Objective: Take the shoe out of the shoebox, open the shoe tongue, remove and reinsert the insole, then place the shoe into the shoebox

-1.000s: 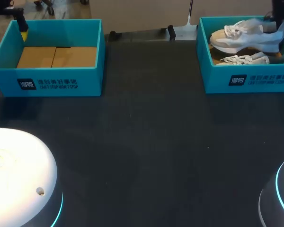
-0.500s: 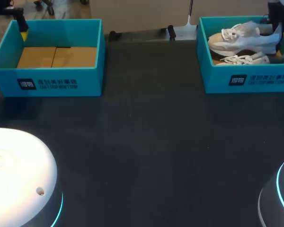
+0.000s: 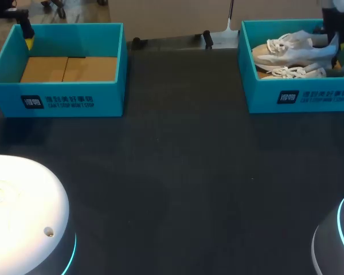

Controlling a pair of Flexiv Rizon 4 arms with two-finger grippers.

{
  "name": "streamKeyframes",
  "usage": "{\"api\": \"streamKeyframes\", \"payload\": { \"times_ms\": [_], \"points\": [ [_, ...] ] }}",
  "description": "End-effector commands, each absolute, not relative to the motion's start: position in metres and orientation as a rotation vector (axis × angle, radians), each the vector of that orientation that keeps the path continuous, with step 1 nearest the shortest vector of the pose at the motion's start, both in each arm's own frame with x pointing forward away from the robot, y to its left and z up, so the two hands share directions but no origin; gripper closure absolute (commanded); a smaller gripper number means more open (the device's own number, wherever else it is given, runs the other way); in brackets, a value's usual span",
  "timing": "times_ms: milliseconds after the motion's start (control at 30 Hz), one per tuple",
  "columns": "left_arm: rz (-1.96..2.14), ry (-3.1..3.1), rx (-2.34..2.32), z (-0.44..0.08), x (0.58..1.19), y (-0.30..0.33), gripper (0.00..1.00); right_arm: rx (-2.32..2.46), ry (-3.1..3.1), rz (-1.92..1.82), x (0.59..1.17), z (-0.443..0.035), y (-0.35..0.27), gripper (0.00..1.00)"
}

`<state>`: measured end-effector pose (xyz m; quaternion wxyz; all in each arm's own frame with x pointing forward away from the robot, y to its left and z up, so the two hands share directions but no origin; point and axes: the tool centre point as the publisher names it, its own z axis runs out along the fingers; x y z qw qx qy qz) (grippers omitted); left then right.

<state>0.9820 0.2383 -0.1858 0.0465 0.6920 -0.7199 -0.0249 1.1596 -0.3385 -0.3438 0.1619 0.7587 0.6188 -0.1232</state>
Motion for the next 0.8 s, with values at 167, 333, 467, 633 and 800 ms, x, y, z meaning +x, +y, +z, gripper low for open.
{"api": "streamKeyframes", "payload": {
  "times_ms": [167, 333, 467, 633, 800],
  "points": [
    [-0.079, -2.198, 2.113, -0.185, 0.982, 0.238, 0.0, 2.162, 1.777, -0.374, 1.174, -0.351, -0.342, 1.0],
    [-0.079, -2.198, 2.113, -0.185, 0.982, 0.238, 0.0, 2.201, 1.758, -0.396, 1.173, -0.357, -0.343, 1.0],
    [-0.079, -2.198, 2.113, -0.185, 0.982, 0.238, 0.0, 2.208, 1.754, -0.402, 1.173, -0.361, -0.345, 1.0],
    [-0.079, -2.198, 2.113, -0.185, 0.982, 0.238, 0.0, 2.215, 1.776, -0.399, 1.17, -0.368, -0.348, 1.0],
    [-0.079, -2.198, 2.113, -0.185, 0.982, 0.238, 0.0, 2.228, 1.788, -0.385, 1.169, -0.37, -0.349, 1.0]
  ]
}}
